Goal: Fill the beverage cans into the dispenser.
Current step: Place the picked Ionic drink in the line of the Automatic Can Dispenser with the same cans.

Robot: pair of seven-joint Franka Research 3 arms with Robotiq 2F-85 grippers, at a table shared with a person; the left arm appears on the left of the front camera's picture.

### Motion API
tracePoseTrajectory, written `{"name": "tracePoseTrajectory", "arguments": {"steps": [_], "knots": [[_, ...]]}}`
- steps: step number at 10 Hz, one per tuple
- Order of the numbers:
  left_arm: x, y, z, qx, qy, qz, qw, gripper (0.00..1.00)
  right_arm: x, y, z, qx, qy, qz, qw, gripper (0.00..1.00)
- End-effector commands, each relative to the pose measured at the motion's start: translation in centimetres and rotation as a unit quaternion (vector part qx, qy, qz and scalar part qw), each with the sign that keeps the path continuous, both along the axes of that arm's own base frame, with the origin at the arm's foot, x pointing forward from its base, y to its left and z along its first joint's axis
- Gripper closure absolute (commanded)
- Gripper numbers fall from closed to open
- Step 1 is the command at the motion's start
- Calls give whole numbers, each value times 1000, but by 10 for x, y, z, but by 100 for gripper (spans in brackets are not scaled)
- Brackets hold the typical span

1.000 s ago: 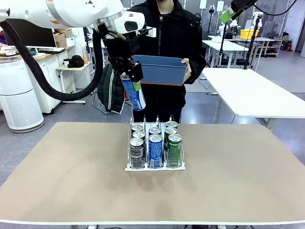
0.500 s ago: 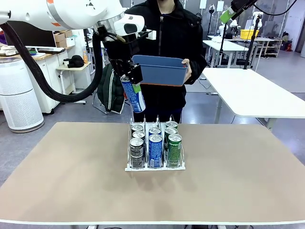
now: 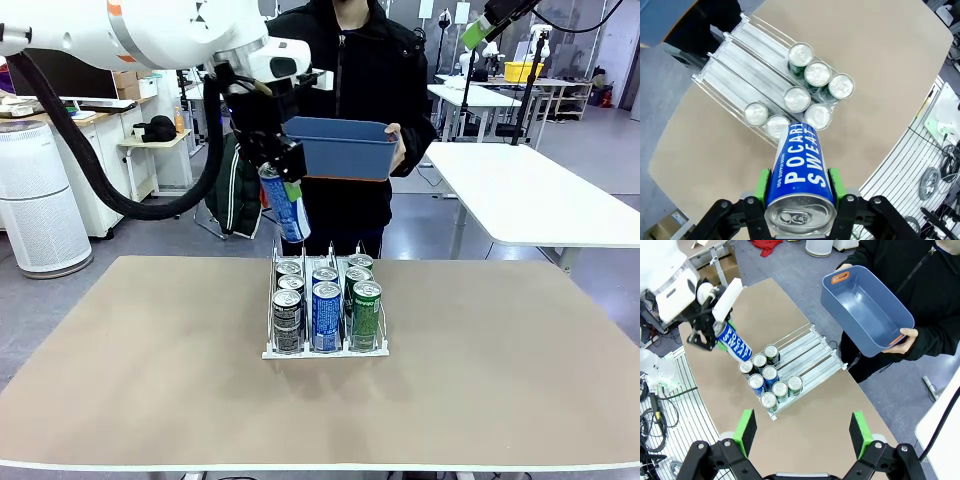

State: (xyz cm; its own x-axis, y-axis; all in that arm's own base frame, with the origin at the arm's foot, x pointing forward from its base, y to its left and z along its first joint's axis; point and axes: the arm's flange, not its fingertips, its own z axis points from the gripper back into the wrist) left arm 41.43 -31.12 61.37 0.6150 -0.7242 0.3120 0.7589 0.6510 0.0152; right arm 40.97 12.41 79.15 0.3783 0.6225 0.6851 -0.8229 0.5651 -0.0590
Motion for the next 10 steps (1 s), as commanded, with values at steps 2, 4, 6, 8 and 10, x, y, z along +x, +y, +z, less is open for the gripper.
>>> {"name": "tracePoseTrajectory", "arguments": {"steps": [2,4,6,8,10], "knots": [[-41,-36,-15,22,-20,5,1000,43,1,0,-1,6,1,-1,1000,1],[-63,-53,-24,36,-13,-5,999,43,1,0,-1,6,1,-1,1000,1],[-79,-65,-39,41,5,-26,999,43,1,0,-1,6,1,-1,1000,1],[-82,-79,-58,46,2,-42,998,43,1,0,-1,6,1,-1,1000,1],[-84,-83,-72,60,16,-43,997,43,1,0,-1,6,1,-1,1000,1]]}}
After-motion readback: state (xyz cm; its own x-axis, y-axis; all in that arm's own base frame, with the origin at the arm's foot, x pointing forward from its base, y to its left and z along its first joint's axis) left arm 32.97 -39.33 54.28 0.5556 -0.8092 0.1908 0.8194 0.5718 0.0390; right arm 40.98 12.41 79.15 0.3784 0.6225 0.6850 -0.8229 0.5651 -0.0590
